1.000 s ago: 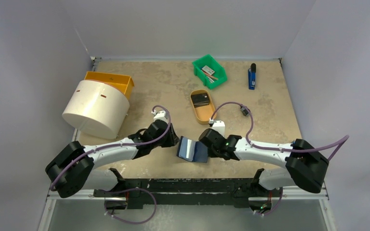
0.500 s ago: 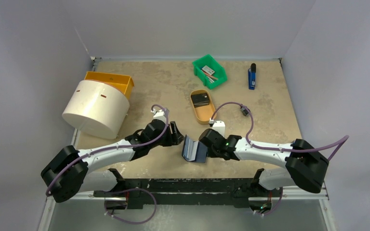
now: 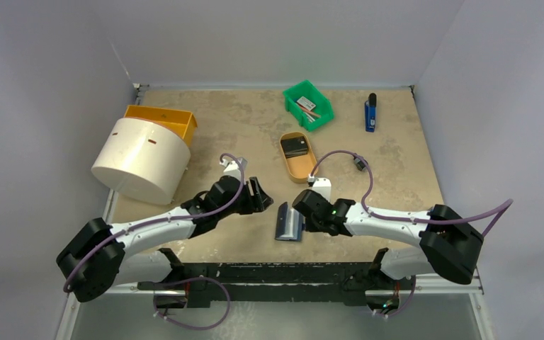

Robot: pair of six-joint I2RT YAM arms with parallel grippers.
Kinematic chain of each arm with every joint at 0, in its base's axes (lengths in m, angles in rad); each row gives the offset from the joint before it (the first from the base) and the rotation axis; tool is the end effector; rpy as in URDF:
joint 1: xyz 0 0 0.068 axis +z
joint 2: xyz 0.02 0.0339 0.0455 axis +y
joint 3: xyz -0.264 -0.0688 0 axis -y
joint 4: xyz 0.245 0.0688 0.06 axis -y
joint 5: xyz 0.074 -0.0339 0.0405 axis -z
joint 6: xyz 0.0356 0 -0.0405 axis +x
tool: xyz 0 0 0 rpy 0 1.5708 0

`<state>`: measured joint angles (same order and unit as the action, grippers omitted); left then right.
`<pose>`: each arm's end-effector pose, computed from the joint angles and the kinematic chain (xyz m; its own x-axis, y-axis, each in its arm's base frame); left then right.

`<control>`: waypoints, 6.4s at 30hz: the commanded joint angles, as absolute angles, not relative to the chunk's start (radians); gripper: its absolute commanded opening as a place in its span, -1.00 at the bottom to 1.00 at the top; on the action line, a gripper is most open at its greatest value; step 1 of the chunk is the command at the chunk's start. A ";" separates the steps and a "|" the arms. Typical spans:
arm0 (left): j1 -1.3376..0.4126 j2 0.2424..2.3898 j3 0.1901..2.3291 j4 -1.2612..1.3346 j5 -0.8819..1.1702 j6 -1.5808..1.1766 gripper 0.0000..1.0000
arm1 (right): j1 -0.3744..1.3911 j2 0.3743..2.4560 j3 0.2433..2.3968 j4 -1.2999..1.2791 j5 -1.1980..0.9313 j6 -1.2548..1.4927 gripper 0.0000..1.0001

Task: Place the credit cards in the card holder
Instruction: Open the card holder at the center of the board.

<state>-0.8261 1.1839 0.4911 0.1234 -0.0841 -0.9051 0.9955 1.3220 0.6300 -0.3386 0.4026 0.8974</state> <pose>0.1645 -0.1740 0.1887 -0.7642 -0.3272 -0.5558 0.1355 0.7610 -0.6344 0.1406 0.1911 0.1677 -0.8087 0.0747 -0.5834 -0.0483 0.9801 0.1925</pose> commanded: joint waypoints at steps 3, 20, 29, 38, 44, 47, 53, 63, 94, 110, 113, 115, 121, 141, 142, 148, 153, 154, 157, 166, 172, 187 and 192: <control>-0.829 1.188 0.483 0.274 0.038 -0.895 0.20 | 0.994 1.307 0.625 -0.335 0.438 0.914 -1.00; -0.873 1.323 0.599 0.287 0.067 -0.858 0.26 | 0.994 1.218 0.666 -0.307 0.448 0.863 -1.00; -0.894 1.366 0.627 0.269 0.037 -0.849 0.27 | 0.995 1.143 0.668 -0.261 0.418 0.840 -1.00; -0.903 1.406 0.653 0.240 0.021 -0.831 0.27 | 0.995 1.116 0.676 -0.251 0.409 0.825 -1.00; -0.906 1.426 0.654 0.218 0.003 -0.829 0.24 | 0.996 1.102 0.672 -0.238 0.400 0.826 -1.00; -0.907 1.435 0.660 0.205 0.003 -0.824 0.23 | 0.996 1.086 0.667 -0.226 0.387 0.821 -1.00; -0.910 1.426 0.667 0.204 -0.022 -0.826 0.26 | 0.996 1.056 0.651 -0.181 0.361 0.801 -1.00; -0.915 1.411 0.665 0.185 -0.040 -0.827 0.18 | 0.997 1.055 0.648 -0.184 0.368 0.805 -1.00; -0.914 1.383 0.605 0.057 -0.179 -0.806 -1.00 | 0.996 1.031 0.569 -0.385 0.390 0.962 -0.24; -0.915 1.332 0.600 0.052 -0.225 -0.846 -1.00 | 0.996 1.085 0.780 -0.115 0.095 0.721 -0.36; -0.915 1.329 0.603 0.044 -0.232 -0.845 -1.00 | 0.997 1.156 0.798 -0.078 0.061 0.707 -0.43; -0.914 1.328 0.600 0.041 -0.235 -0.847 -1.00 | 0.997 1.165 0.803 -0.059 0.048 0.689 -0.45; -0.914 1.330 0.598 0.046 -0.238 -0.851 -1.00 | 0.996 1.217 0.803 -0.112 0.042 0.704 -0.59; -0.914 1.333 0.571 0.057 -0.241 -0.862 -1.00 | 0.946 1.284 0.676 -0.123 0.128 0.813 -0.21; -0.914 1.333 0.570 0.057 -0.241 -0.862 -1.00 | 0.946 1.279 0.671 -0.117 0.127 0.814 -0.18; -0.915 1.340 0.571 0.061 -0.241 -0.862 -1.00 | 0.946 1.282 0.671 -0.109 0.123 0.813 -0.14; -0.914 1.351 0.567 0.071 -0.237 -0.865 -1.00 | 0.946 1.270 0.651 -0.057 0.093 0.798 -0.08; -0.914 1.356 0.566 0.074 -0.234 -0.866 -1.00 | 0.946 1.273 0.650 -0.041 0.080 0.791 -0.06; -0.914 1.364 0.568 0.080 -0.228 -0.866 -1.00 | 0.946 1.307 0.670 -0.028 0.047 0.770 -0.07; -0.915 1.367 0.565 0.084 -0.227 -0.866 -1.00 | 0.946 1.348 0.695 0.035 0.003 0.735 -0.08; -0.915 1.367 0.560 0.087 -0.236 -0.867 -1.00 | 0.946 1.396 0.722 0.114 -0.075 0.705 -0.07; -0.915 1.332 0.539 0.048 -0.305 -0.890 -1.00 | 0.917 1.472 0.726 0.197 -0.164 0.672 -0.05; -0.915 1.282 0.560 0.004 -0.330 -0.891 -0.45 | 0.917 1.516 0.753 0.197 -0.184 0.616 0.01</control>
<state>-0.9112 1.3399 0.5468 0.0292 -0.2775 -0.8806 0.9203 1.4982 0.7021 0.1616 -0.1474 0.6769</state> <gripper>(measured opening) 0.174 0.495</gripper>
